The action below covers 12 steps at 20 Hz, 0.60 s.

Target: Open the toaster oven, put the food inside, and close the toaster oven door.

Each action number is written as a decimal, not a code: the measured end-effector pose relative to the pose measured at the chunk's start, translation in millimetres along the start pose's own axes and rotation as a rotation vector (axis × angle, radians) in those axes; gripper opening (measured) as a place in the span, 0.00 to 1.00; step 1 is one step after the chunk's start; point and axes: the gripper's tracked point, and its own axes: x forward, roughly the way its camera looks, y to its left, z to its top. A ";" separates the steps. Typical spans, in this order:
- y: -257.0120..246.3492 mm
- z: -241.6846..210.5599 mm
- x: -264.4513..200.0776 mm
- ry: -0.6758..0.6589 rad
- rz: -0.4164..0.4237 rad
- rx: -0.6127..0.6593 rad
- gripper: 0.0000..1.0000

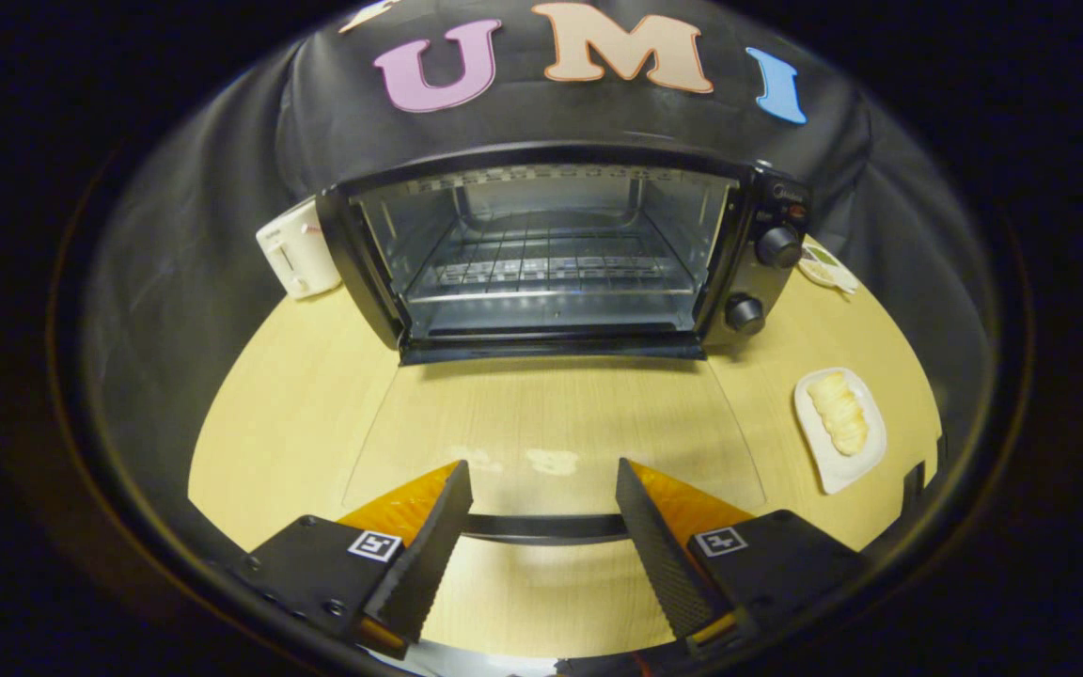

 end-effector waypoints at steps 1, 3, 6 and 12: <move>-2.5 8.3 -2.9 -0.017 0.000 0.001 0.97; -13.3 23.8 -6.8 -0.047 -0.016 -0.001 0.97; -42.3 47.9 -11.6 -0.088 -0.061 0.002 0.97; -127.3 83.3 -15.3 -0.137 -0.196 0.055 0.97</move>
